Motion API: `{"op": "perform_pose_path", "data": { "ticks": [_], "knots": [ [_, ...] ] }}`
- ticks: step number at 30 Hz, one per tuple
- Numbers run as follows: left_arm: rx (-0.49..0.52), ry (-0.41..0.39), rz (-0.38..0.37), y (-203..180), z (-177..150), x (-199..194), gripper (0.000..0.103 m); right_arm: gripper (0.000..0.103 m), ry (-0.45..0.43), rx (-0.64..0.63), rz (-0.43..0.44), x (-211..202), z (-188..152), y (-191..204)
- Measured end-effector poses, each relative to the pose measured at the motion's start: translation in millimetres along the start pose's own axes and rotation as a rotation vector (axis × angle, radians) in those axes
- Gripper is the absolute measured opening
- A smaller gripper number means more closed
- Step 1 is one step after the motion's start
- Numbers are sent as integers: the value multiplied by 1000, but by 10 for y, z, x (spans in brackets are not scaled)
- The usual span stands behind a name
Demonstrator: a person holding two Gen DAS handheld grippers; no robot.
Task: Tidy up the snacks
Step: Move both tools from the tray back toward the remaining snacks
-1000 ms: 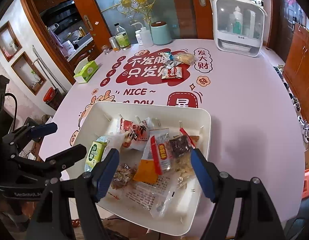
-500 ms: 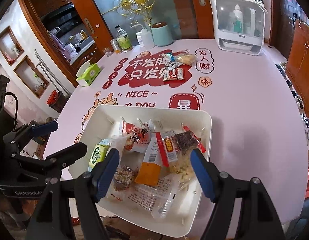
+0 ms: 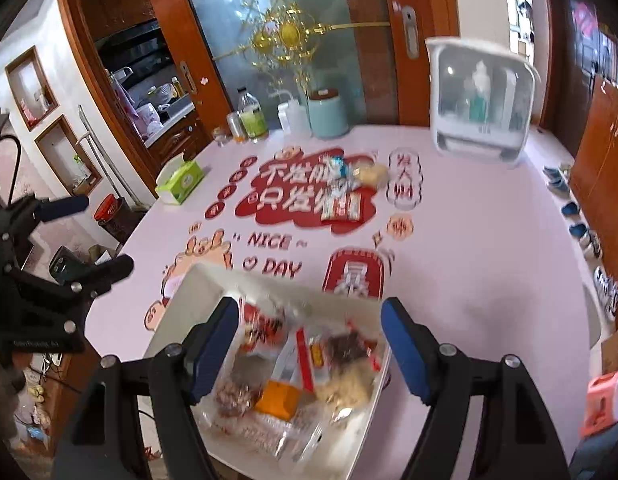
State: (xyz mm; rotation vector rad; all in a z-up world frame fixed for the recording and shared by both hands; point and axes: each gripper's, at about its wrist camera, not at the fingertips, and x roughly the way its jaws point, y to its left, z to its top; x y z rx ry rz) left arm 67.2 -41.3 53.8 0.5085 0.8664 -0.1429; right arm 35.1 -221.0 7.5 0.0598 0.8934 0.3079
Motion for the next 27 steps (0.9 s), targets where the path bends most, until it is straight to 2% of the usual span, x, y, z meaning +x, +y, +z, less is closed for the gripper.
{"op": "perform_pose_path", "data": {
  "ticks": [2,6,12,15,18,21,23,27],
  "knots": [
    [21,-6,2,169,169,28,97,74,-12,-13,-3,-19,190,-7],
    [81,-18,11,471,543,193,97,74,-53,-63,-78,-43,706,13],
    [196,-12,18,880,1332,883,97,74,-67,-80,-197,71,1611,-50],
    [217,21,-23,943,1611,1365,98,74,-53,-81,-248,298,2028,-156],
    [250,71,-94,901,1805,2011,98,74,33,-92,-234,796,2330,-307],
    [305,119,-152,731,1876,2649,98,74,139,-81,-208,1431,2456,-498],
    [346,150,-196,586,1867,3103,98,74,195,-56,-181,1823,2438,-619],
    [404,225,-261,284,1702,3778,97,74,286,48,-89,2599,2128,-814]
  ]
}}
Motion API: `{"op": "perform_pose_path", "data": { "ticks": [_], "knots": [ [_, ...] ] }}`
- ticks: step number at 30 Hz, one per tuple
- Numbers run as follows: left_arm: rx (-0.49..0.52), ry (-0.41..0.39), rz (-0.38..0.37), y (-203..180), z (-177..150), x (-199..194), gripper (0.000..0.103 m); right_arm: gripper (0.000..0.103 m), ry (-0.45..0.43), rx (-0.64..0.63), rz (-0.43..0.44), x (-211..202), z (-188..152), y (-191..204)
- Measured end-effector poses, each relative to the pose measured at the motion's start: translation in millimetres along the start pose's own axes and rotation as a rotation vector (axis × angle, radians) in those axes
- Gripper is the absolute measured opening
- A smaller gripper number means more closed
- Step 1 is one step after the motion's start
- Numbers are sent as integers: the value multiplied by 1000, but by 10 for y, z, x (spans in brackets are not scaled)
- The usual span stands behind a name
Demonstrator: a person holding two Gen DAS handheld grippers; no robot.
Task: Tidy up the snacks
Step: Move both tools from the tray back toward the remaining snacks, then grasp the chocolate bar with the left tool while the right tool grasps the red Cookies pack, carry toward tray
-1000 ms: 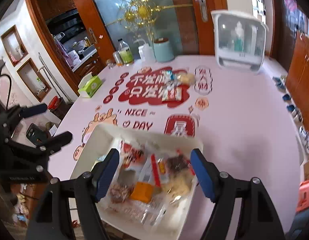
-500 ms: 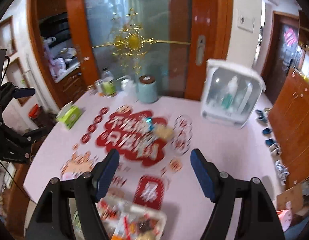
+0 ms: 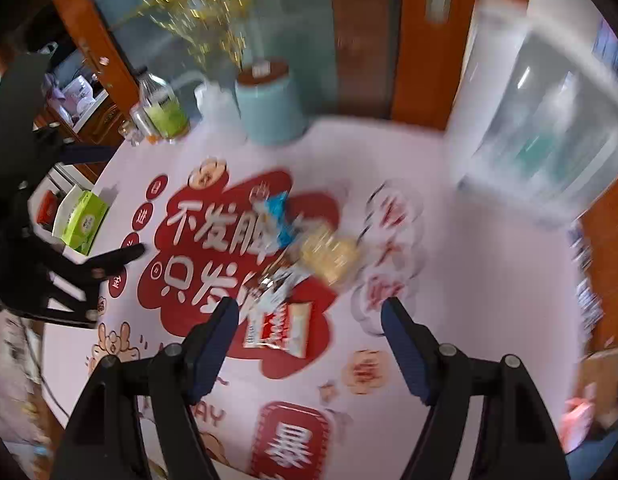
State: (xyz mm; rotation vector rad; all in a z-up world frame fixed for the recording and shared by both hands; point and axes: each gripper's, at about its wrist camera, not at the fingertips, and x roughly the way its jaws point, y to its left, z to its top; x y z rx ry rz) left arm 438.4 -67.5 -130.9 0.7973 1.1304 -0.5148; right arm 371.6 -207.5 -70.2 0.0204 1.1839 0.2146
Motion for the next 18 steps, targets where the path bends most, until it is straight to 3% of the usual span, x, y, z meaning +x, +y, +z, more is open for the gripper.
{"op": "perform_pose_path", "data": {
  "ticks": [5,10,15,18],
  "knots": [
    [80,34,-61,-157,-33,523,97,74,140,73,89,914,-287,88],
    [79,25,-105,-177,-49,644,97,74,189,61,95,1357,-338,288],
    [47,7,-147,-180,41,642,97,75,196,-48,-37,1588,-369,441],
    [33,-3,-175,-225,124,660,97,74,192,-69,-42,1589,-402,405]
  ]
}}
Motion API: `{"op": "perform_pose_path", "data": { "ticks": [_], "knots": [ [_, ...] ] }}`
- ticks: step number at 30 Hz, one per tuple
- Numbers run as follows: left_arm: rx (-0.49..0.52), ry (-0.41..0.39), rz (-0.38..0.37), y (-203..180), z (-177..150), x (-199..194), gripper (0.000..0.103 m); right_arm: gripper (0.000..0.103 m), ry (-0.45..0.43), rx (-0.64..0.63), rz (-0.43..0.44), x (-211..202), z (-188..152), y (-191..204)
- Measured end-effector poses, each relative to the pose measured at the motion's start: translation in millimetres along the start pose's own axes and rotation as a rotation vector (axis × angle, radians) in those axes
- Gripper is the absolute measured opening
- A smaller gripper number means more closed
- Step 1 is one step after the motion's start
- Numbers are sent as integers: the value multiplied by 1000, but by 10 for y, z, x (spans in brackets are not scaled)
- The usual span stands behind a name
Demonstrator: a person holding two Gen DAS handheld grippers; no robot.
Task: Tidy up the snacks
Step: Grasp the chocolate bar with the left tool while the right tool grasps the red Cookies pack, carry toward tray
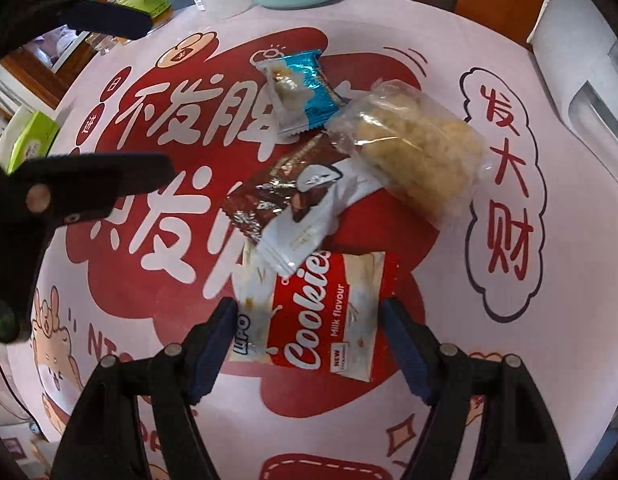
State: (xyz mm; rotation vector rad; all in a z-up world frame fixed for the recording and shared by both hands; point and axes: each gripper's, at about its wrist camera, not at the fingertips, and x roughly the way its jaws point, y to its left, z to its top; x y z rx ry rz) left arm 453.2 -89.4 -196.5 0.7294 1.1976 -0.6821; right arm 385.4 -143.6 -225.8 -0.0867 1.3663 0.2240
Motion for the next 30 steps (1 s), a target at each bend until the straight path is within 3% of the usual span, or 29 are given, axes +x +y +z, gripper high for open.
{"op": "perform_pose_path", "data": {
  "ticks": [7,13,16,18,20,23,26,30],
  "knots": [
    [-118,28,-91,-121,244,328,97,70,9,-3,-14,-25,-92,-240],
    [-190,90,-106,-223,308,633,96,67,-16,25,-30,-41,-157,-444],
    [-231,125,-129,-249,311,746,80,58,-31,43,-32,-46,-178,-479],
    [-258,99,-137,-268,295,733,70,54,-41,57,-37,-69,-220,-502],
    [-261,74,-133,-295,273,679,38,53,-48,69,-40,-90,-244,-537],
    [-299,101,-148,-325,183,649,35,53,-47,75,-46,-142,-281,-615],
    [-289,92,-107,-392,39,517,33,52,-41,82,-31,-210,-369,-585],
    [-304,50,-92,-426,-163,115,33,52,-66,70,-12,-454,-534,-554]
  ]
}}
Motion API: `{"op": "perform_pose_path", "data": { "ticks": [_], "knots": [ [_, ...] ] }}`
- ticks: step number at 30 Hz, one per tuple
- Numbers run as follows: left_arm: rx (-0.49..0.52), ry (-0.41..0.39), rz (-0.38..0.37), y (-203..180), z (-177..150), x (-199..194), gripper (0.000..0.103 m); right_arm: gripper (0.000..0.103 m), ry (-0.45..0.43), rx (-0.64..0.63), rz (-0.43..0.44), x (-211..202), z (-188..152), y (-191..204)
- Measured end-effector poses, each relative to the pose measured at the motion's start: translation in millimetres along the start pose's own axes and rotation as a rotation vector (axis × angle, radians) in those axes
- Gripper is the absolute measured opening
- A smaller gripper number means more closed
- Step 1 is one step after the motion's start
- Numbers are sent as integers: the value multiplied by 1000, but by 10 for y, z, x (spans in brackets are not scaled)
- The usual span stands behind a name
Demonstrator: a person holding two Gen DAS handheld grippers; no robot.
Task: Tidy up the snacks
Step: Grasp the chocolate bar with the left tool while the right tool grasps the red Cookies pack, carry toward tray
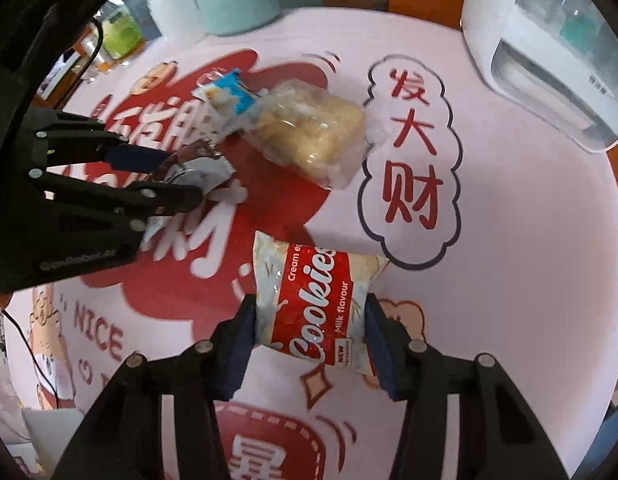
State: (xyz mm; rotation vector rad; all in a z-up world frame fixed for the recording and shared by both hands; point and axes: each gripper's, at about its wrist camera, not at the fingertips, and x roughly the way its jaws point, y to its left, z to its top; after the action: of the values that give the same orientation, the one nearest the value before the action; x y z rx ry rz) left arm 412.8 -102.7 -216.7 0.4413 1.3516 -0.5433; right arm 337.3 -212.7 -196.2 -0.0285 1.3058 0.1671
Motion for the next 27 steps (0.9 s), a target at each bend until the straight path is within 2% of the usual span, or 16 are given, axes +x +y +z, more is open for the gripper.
{"op": "perform_pose_path", "data": {
  "ticks": [4,8,15,20,23,27],
  "knots": [
    [24,-72,32,-70,-286,-599,33,52,-63,-8,24,-398,-117,6],
    [7,-140,18,6,-572,-1362,33,52,-153,-9,58,-967,-282,60],
    [-20,-249,16,-333,-1431,-2413,33,52,-286,-34,95,-1830,-718,281],
    [-63,-314,21,-726,-2007,-2901,33,52,-383,-48,97,-2464,-1207,426],
    [-94,-354,31,-941,-2268,-3042,33,52,-449,-65,62,-2742,-1483,530],
    [-162,-416,73,-1196,-2614,-3181,34,52,-521,-59,85,-3064,-1897,597]
  ]
}}
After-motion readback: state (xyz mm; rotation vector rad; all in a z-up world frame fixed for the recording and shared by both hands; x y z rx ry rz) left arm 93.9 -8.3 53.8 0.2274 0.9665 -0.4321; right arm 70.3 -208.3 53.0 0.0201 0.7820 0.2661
